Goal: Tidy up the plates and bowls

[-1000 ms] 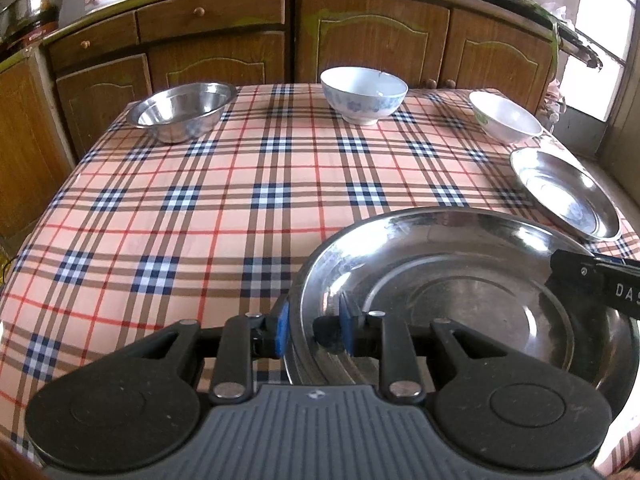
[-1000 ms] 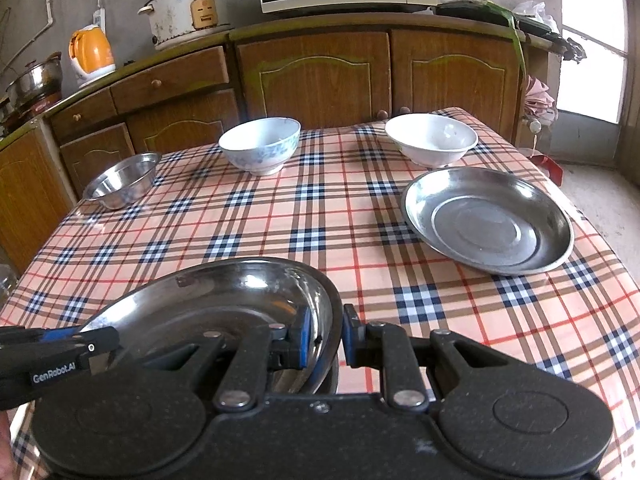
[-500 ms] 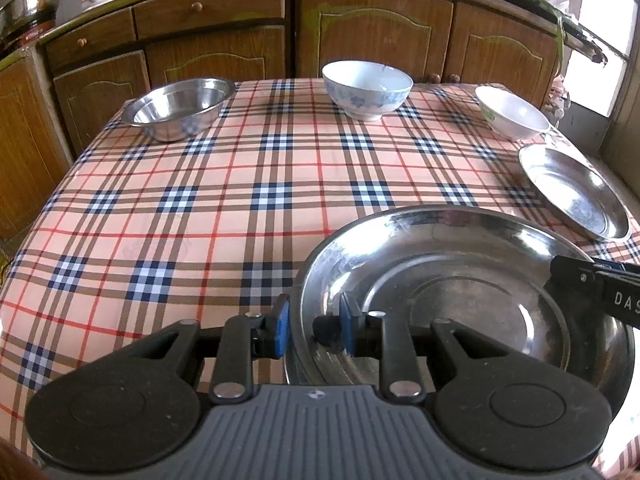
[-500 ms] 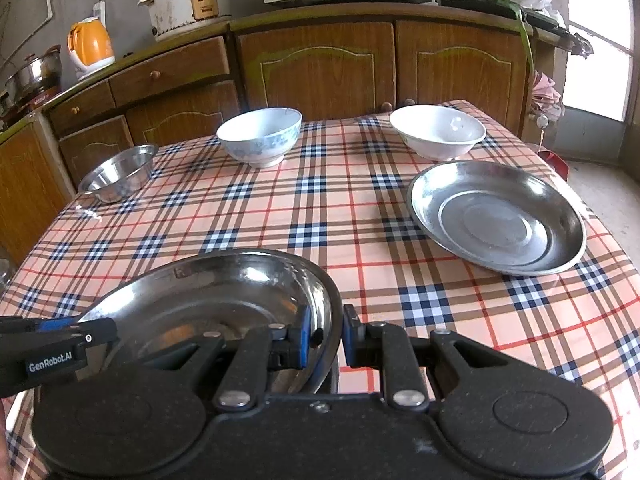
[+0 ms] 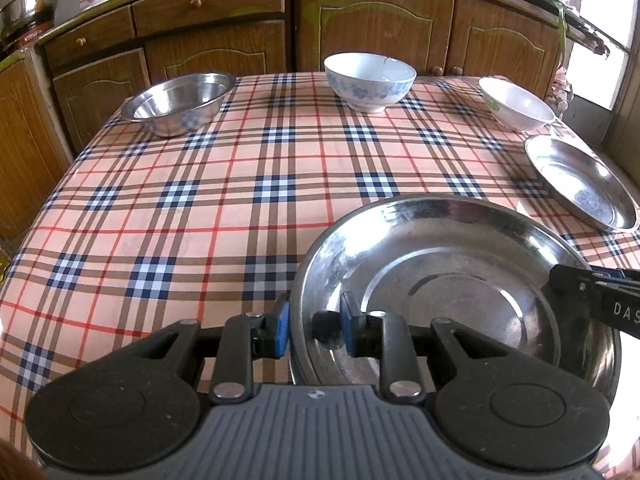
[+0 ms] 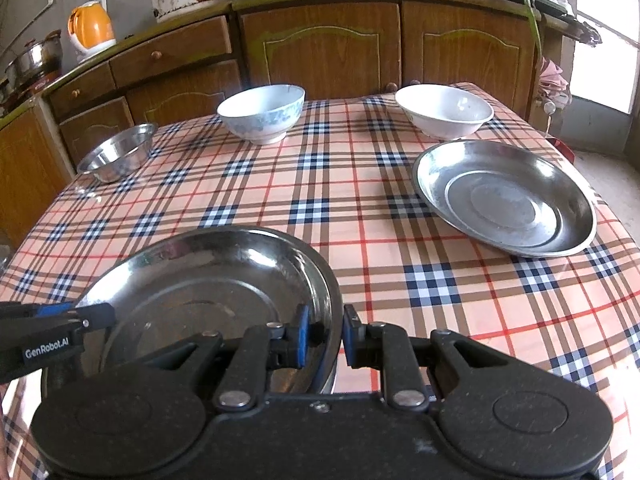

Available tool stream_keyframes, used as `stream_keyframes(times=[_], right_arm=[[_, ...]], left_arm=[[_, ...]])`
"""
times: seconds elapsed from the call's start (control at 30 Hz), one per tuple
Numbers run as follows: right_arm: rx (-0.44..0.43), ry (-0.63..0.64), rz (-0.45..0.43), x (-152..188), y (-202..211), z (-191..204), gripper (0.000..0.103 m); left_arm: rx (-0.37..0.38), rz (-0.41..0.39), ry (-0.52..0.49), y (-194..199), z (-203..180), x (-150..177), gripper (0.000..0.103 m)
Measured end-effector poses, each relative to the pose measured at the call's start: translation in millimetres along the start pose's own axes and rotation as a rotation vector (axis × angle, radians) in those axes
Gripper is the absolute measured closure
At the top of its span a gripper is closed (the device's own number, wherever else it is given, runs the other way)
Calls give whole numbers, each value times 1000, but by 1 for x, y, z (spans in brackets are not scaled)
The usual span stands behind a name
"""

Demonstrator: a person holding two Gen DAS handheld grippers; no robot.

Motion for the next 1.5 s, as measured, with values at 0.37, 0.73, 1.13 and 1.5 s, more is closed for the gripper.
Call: stream_keyframes(times=[0.37, 0.73, 1.13, 1.5], right_arm=[[-7, 12, 16, 4, -1, 1, 74], [-23, -6, -6, 0, 9, -1, 74], [20, -48, -120, -37, 52, -39, 55], [108, -93, -197, -62, 80, -100, 43]], left_arm=[[2, -8, 0, 2, 0, 0, 75], [0, 2, 47, 5, 11, 0, 75], [97, -71, 31, 43, -28, -40, 58], [193, -101, -28, 53, -96, -69, 52]])
Point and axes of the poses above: each gripper's, at about its wrist camera, not at the fingertips, and y roughly against the way its jaws point, z to its left, x to its underside, the point moved 8 cm from there along -y, roughly the way its jaws point, and after that the axes turned 3 degrees about z, right-handed, at the moved point
